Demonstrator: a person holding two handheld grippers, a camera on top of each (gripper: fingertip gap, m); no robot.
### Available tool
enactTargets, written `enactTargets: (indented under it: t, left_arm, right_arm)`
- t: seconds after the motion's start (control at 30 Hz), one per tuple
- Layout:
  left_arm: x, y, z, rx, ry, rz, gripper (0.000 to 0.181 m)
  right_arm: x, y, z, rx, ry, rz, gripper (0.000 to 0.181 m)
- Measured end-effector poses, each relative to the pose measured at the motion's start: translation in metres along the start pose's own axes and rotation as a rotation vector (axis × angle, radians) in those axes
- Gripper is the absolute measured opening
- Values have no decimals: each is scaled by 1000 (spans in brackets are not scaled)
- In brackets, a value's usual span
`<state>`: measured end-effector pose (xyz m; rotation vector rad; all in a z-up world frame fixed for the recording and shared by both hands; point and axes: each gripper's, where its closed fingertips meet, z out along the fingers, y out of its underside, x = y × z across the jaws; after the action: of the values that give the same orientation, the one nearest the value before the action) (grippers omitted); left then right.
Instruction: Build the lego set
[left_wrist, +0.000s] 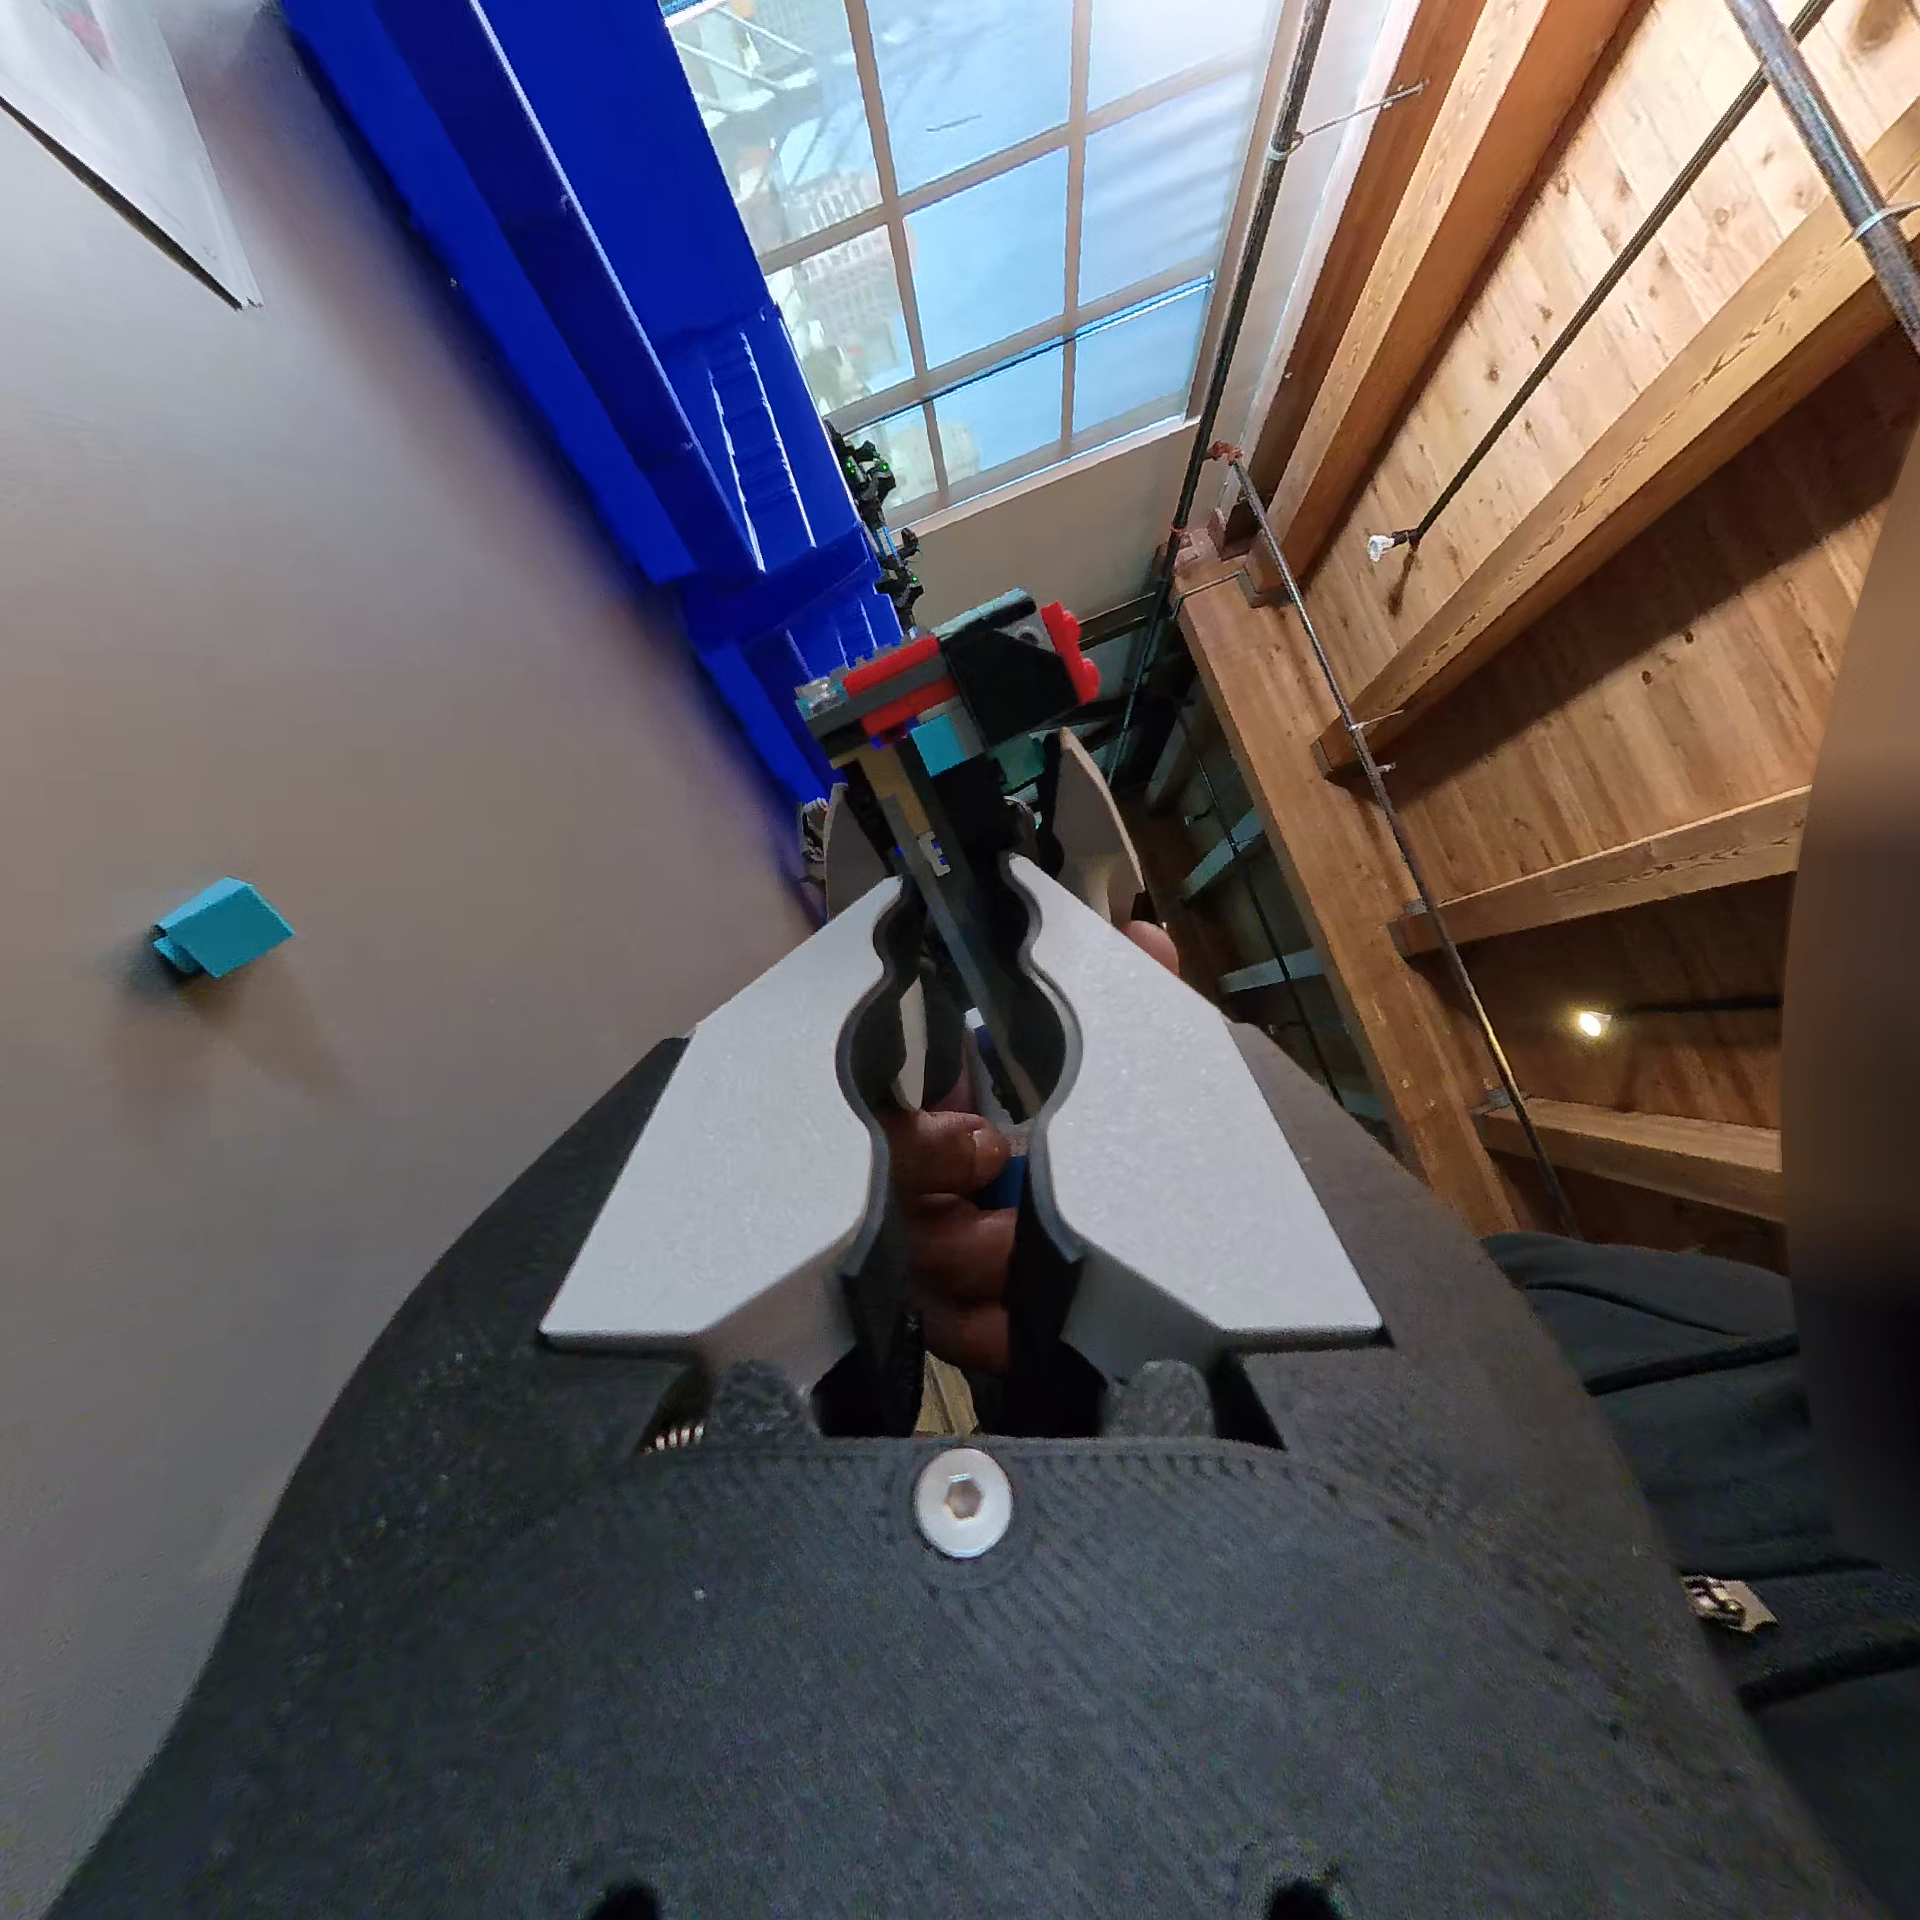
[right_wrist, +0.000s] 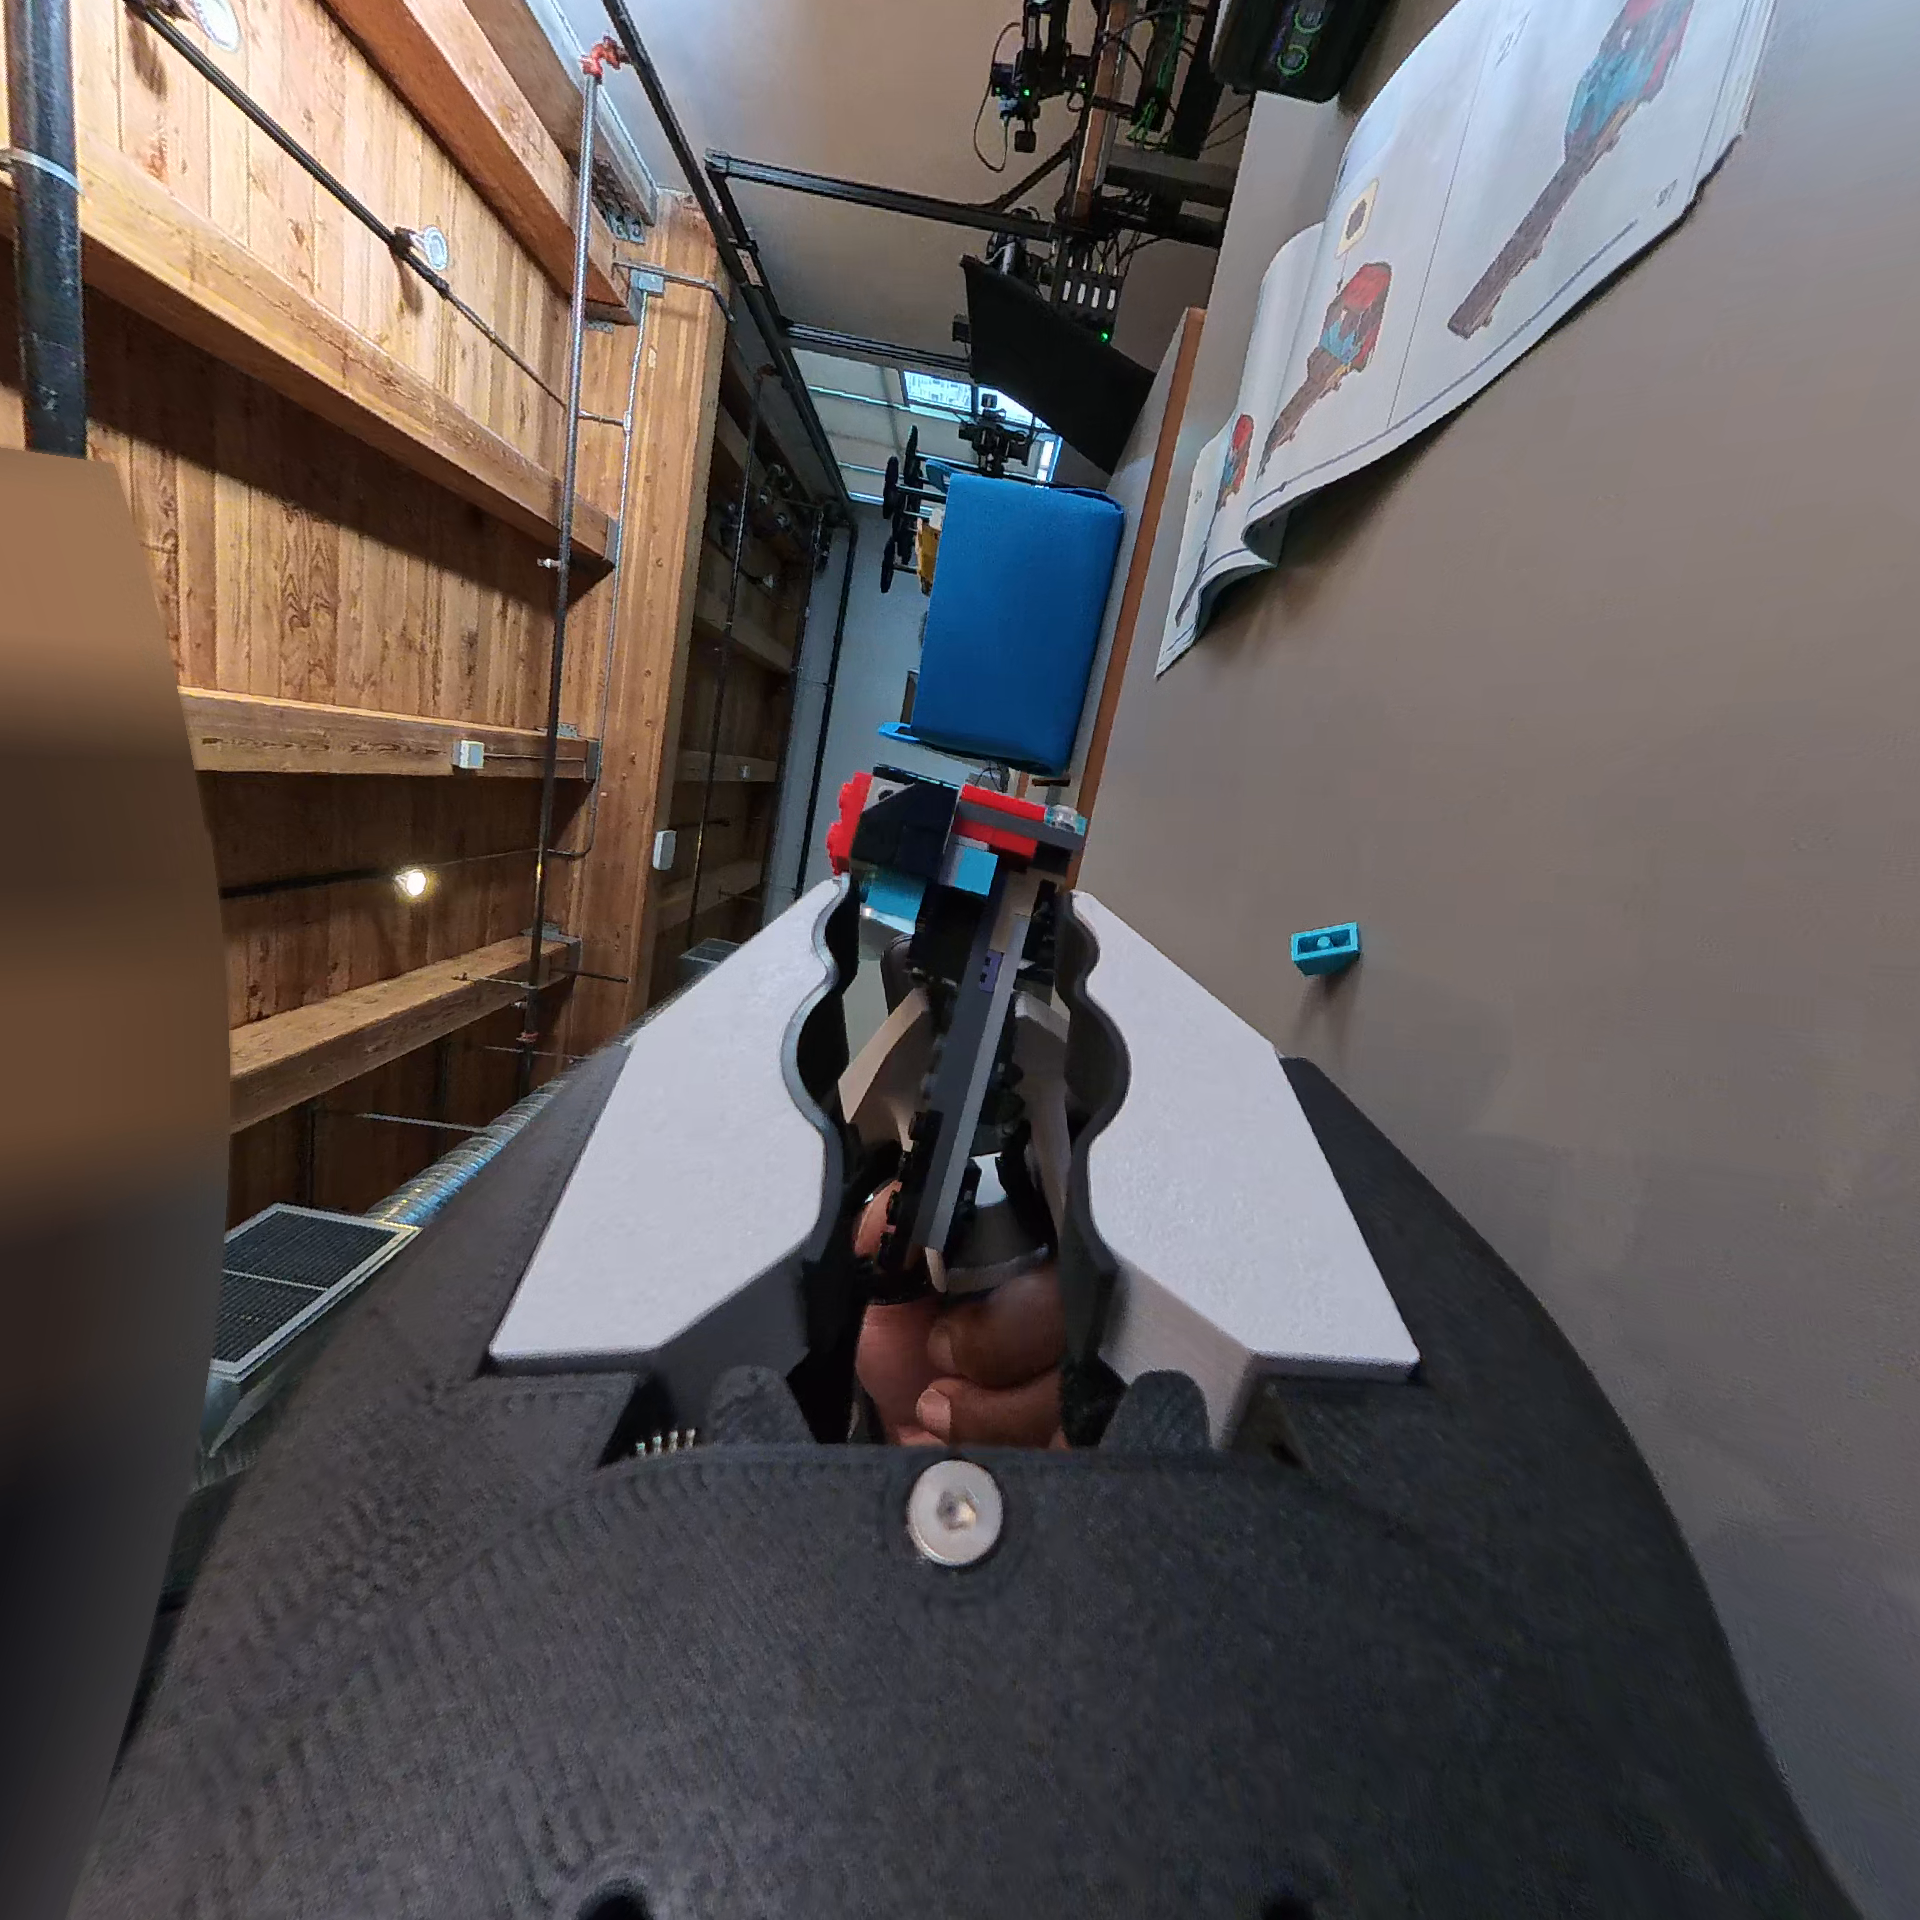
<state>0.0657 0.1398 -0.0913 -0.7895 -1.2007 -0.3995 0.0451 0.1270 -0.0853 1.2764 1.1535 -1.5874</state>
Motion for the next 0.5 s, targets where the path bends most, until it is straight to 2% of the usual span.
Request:
enactTargets:
  t: [0.5]
  left_arm:
    - [2,8,1,-30,-13,37,14]
  right_arm:
    - [1,2,-5,30,27,-45,34]
